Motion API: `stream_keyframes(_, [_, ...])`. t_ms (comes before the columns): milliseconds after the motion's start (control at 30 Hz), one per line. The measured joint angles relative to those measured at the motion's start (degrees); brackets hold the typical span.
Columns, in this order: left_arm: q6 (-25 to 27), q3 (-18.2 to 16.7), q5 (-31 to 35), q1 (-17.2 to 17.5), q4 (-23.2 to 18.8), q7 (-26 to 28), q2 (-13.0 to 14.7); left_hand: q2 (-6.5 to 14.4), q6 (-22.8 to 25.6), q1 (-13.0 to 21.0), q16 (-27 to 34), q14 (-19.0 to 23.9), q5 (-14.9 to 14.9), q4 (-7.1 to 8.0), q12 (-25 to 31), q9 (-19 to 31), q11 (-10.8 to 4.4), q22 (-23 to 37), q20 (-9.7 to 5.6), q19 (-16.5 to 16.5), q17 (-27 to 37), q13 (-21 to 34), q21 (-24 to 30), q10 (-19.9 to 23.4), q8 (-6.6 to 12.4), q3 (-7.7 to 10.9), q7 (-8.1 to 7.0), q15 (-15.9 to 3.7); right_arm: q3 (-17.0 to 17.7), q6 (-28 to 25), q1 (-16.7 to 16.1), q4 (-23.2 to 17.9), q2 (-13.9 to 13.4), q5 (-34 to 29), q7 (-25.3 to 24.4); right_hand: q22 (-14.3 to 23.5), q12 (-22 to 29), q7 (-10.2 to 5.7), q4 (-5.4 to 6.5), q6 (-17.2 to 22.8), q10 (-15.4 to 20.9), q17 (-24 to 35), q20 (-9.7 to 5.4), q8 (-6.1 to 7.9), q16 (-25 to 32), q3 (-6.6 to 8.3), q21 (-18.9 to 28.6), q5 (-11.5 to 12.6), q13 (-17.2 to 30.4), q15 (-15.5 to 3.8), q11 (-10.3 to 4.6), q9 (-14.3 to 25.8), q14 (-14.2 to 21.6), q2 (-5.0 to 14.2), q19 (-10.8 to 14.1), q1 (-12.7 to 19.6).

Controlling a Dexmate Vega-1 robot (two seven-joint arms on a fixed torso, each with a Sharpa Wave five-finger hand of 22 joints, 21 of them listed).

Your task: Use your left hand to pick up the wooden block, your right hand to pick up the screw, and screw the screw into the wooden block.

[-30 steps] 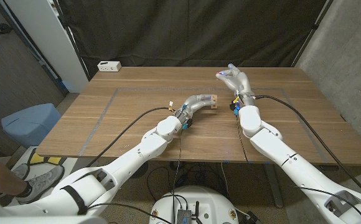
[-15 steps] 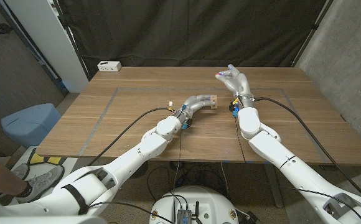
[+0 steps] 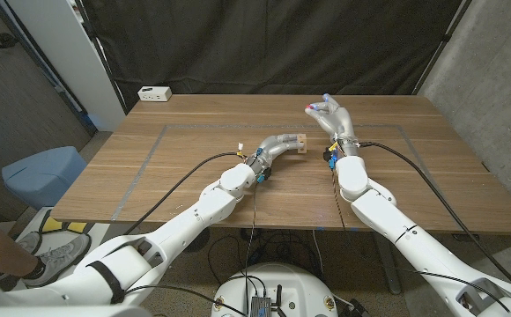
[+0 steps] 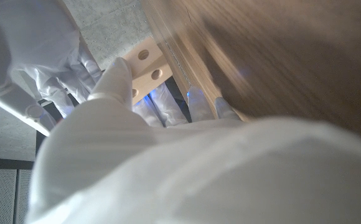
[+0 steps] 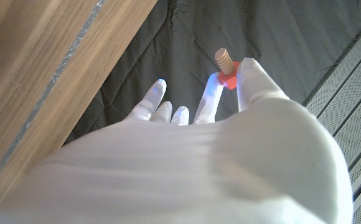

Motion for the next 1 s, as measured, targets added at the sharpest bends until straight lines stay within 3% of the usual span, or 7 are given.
stream_keyframes(1000, [0.15, -0.13, -1.4, 0.62, -0.59, -0.68, -0.38, -0.07, 0.0, 0.05, 0.01, 0.0, -0.03, -0.04, 0.02, 0.0, -0.08, 0.0, 0.0, 0.0, 0.0, -0.04, 0.0, 0.08, 0.04, -0.04, 0.0, 0.0, 0.91, 9.0, -1.73, 4.2, 1.06, 0.37, 0.61, 0.0, 0.0, 0.02, -0.03, 0.0, -1.26, 0.01, 0.02, -0.43, -0.44, -0.37, -0.21, 0.0, 0.0, -0.16, -1.27, -0.56, -0.77, 0.3, -0.87, 0.3])
